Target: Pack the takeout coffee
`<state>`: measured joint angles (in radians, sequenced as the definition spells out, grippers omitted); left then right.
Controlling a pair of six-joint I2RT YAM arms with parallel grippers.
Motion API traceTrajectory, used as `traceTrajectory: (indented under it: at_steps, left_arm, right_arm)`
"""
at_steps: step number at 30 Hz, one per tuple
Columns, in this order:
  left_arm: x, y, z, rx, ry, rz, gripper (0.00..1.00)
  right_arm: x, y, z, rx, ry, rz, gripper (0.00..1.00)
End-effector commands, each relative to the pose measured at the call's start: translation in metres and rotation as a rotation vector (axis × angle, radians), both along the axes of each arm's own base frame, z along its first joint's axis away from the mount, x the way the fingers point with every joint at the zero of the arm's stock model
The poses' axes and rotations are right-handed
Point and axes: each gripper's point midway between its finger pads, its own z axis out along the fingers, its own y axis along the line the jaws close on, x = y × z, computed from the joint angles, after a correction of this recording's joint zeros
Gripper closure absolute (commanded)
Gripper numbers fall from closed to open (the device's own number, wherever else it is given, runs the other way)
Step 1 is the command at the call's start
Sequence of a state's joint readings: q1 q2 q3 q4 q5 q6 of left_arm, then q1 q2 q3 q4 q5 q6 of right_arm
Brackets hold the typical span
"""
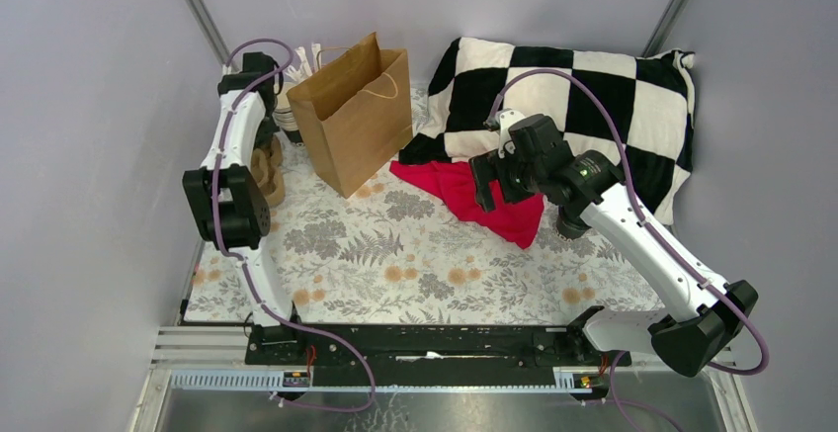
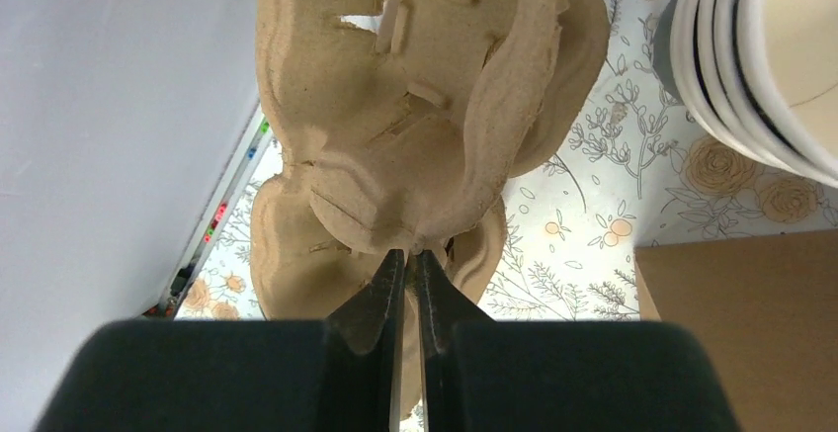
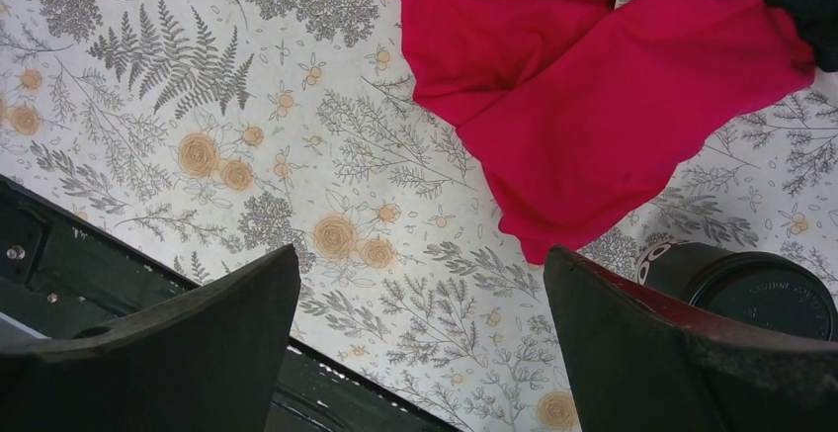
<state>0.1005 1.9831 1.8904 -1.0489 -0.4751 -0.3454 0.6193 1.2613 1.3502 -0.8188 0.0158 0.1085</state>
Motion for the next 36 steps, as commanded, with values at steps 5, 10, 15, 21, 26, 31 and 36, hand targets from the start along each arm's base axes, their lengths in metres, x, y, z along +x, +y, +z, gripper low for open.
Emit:
traceTrajectory:
  at_steps: [5, 10, 15, 21, 26, 31, 36]
  left_arm:
    - [-0.005, -0.022, 0.102, -0.001, -0.215, 0.021, 1.0]
    - [-0.03, -0.057, 0.157, -0.192, -0.397, -0.002, 1.0]
    - [-0.066, -0.094, 0.231, -0.391, -0.62, -0.056, 1.0]
    - [-0.11, -0.146, 0.321, -0.727, -0.861, -0.122, 1.0]
    - [-0.142, -0.183, 0.361, -1.108, -0.984, -0.051, 1.0]
    - [-0.165, -0.195, 0.38, -1.285, -1.033, -0.007, 1.0]
    - [-0.181, -0.198, 0.387, -1.338, -1.043, 0.016, 1.0]
  right_arm:
    - [0.001, 0.012, 0.015, 0.038, -0.025, 0.021, 0.0]
    - [-0.002, 0.026, 0.025, 0.098, -0.002, 0.054, 0.0]
    - [-0.01, 0.051, 0.042, 0.221, 0.045, 0.113, 0.0]
    - [-0.008, 0.106, 0.088, 0.389, 0.005, 0.198, 0.0]
    - [-0.025, 0.193, 0.155, 0.602, -0.114, 0.347, 0.0]
    - [-0.033, 0.252, 0.213, 0.738, -0.339, 0.384, 0.06]
    - [-0.035, 0.257, 0.232, 0.746, -0.62, 0.427, 0.16]
